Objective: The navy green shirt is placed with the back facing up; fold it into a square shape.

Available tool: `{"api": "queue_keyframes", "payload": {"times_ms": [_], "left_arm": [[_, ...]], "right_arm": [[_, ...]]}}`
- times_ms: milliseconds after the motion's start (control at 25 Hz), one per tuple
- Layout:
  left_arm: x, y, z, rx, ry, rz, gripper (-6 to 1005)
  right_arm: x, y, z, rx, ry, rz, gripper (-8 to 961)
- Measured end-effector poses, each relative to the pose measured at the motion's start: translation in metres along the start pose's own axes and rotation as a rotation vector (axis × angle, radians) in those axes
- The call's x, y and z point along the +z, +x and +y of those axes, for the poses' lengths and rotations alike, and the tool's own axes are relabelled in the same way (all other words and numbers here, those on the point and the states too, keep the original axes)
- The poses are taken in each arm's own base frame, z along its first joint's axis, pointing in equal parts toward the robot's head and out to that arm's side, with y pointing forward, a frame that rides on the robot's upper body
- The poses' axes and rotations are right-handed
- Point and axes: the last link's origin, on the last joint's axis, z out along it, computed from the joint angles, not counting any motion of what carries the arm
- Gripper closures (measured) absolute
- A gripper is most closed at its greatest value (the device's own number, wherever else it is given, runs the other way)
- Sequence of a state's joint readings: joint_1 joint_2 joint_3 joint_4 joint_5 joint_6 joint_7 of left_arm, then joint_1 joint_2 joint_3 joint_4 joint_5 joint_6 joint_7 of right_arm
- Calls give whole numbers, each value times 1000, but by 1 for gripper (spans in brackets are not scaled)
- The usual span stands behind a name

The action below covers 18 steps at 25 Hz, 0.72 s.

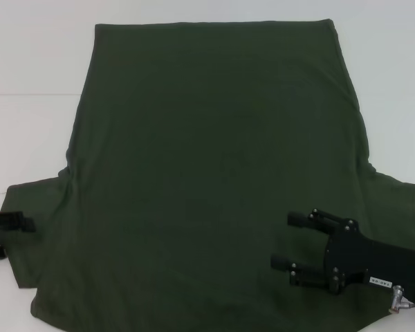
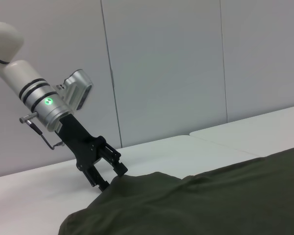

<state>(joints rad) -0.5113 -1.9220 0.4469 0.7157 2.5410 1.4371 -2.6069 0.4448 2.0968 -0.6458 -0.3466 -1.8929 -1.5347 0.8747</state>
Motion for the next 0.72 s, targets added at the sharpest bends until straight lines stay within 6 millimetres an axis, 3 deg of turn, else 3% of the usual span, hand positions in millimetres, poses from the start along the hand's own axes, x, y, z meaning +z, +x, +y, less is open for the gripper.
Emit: {"api": "queue_keyframes", "payload": {"times_ms": [720], "left_arm": [[13, 1, 13, 35, 2, -19, 80]], "right_arm": [[1, -2, -1, -4, -2, -3, 86]]}}
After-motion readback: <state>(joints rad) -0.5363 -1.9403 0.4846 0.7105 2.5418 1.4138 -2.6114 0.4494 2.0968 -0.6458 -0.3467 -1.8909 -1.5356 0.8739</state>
